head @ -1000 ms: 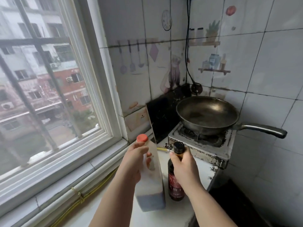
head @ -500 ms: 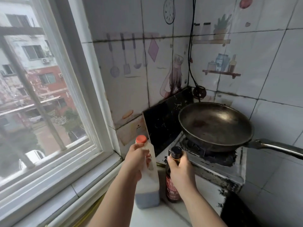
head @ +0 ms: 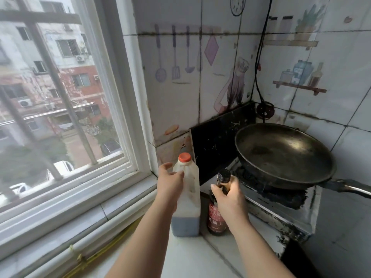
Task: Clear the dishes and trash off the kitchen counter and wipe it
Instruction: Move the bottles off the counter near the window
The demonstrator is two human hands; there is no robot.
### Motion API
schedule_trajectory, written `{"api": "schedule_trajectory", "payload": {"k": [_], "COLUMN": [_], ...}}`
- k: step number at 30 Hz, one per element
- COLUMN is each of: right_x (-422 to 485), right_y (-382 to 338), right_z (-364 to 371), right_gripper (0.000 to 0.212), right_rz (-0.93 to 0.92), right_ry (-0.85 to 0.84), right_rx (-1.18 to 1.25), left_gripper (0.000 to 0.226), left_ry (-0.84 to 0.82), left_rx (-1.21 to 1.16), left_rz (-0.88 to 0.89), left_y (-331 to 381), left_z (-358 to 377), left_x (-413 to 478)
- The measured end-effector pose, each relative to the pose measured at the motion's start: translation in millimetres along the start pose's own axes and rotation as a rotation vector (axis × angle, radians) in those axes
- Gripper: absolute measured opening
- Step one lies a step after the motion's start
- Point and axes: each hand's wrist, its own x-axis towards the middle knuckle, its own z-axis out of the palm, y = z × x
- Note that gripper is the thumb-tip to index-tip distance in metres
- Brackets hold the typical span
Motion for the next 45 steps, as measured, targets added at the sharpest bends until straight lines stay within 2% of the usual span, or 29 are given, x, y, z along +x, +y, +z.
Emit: {"api": "schedule_trajectory", "payload": {"k": [4, 6, 8, 10, 15, 18, 21, 27, 32, 36, 40, 45], "right_x": [-14.9, -30.9, -47.7, -67.1, -125.6, -157.7, -197.1, -283.3, -365.6, -411.0, -434.2, -447.5], "right_y": [8.5, 8.1, 6.6, 0.6, -21.6, -30.8, -42.4, -65.9, -93.1, -110.1, -124.4, -139.5], "right_z": [-6.6, -10.6, -10.4, -5.4, 22.8, 43.1, 73.0, 139.4, 200.8, 245.1, 290.5, 335.3], "right_gripper": [0.060, 0.056, 0.045, 0.031, 0.017, 0.023, 0.016, 0.014, 0.018, 0.023, 0.045, 0.071], "right_rz": [-0.057, -0.169, -0.355, -0.486, -0.547, -0.555, -0.522, -0.537, -0.556, -0.557, -0.500, -0.409], "right_ry": [0.035, 0.108, 0.205, 0.231, -0.056, -0.250, -0.467, -0.720, -0.886, -0.942, -0.985, -0.944], "right_rx": [0.007, 0.045, 0.101, 0.168, 0.210, 0.181, 0.135, 0.114, 0.099, 0.074, 0.026, -0.097], "left_gripper": [0.045, 0.039, 0.038, 0.038, 0.029, 0.031, 0.029, 0.029, 0.025, 0.027, 0.026, 0.026], "left_ry": [0.092, 0.131, 0.169, 0.204, 0.330, 0.384, 0.475, 0.662, 0.782, 0.824, 0.850, 0.858], "left_rx": [-0.090, -0.145, -0.168, -0.171, -0.214, -0.268, -0.328, -0.372, -0.415, -0.472, -0.463, -0.450], "left_rz": [0.000, 0.005, -0.005, -0.023, -0.071, -0.092, -0.104, -0.119, -0.100, -0.064, -0.074, -0.108], "left_y": [-3.7, -6.1, -13.7, -24.6, -46.6, -55.3, -67.5, -92.8, -106.3, -111.3, -121.6, -141.6], "left_z": [-18.5, -29.9, -42.9, -57.4, -111.0, -146.7, -195.3, -289.5, -382.8, -443.3, -487.3, -526.9], "left_x": [-28.3, -50.8, -71.7, -90.1, -135.1, -155.1, -179.9, -222.5, -257.4, -278.2, -290.9, -299.5]}}
